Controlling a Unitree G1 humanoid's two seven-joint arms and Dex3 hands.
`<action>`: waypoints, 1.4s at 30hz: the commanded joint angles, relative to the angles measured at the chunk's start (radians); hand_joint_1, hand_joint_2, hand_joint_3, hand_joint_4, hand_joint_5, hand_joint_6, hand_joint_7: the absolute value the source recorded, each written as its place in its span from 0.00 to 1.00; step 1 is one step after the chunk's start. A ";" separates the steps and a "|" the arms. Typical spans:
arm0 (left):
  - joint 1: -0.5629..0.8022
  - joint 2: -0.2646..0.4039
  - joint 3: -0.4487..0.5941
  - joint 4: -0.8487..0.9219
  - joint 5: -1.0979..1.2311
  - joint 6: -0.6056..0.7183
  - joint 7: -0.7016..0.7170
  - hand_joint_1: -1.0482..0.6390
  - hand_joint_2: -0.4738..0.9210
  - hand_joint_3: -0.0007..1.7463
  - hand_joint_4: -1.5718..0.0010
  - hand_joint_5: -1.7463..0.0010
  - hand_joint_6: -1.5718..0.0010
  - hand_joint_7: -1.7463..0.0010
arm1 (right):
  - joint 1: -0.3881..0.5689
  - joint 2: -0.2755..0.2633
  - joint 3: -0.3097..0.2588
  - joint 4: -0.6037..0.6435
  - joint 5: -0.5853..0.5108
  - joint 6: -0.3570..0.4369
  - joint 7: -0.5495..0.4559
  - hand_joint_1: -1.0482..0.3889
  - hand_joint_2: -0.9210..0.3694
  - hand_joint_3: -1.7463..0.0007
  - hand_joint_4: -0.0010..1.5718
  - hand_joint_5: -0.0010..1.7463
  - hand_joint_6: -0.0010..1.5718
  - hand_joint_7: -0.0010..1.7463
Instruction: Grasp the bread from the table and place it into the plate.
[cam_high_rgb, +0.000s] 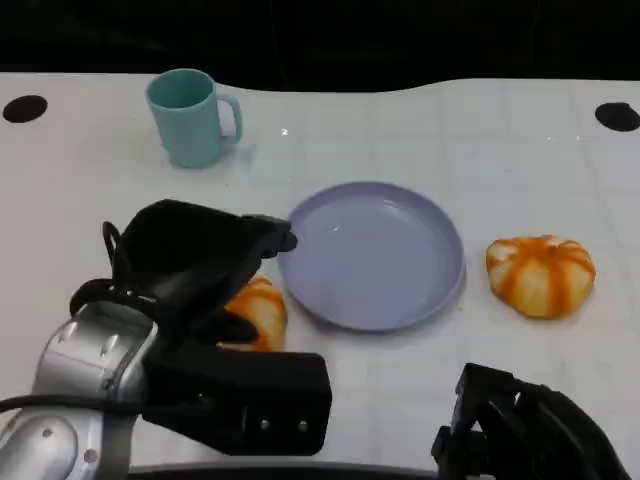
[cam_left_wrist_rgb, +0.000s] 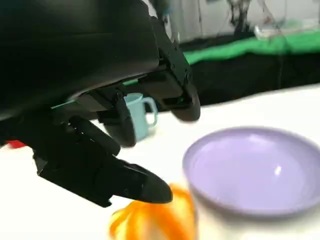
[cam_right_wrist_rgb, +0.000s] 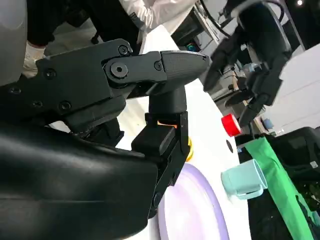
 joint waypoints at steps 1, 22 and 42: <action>0.022 0.014 0.005 -0.052 0.057 0.036 -0.088 0.15 0.97 0.00 0.65 0.98 0.80 1.00 | 0.007 -0.014 -0.010 -0.007 0.000 -0.007 0.000 0.23 0.00 0.86 0.54 0.92 0.48 0.81; 0.014 -0.093 -0.036 0.293 0.079 0.082 0.071 0.19 0.96 0.00 0.71 0.99 0.85 1.00 | 0.008 -0.015 -0.016 -0.001 0.011 -0.009 0.013 0.23 0.00 0.86 0.54 0.93 0.47 0.82; -0.144 -0.143 -0.089 0.804 -0.100 -0.050 0.387 0.37 1.00 0.00 0.46 0.87 0.58 0.96 | 0.011 -0.016 -0.014 -0.004 0.006 -0.014 0.017 0.23 0.00 0.85 0.55 0.92 0.48 0.81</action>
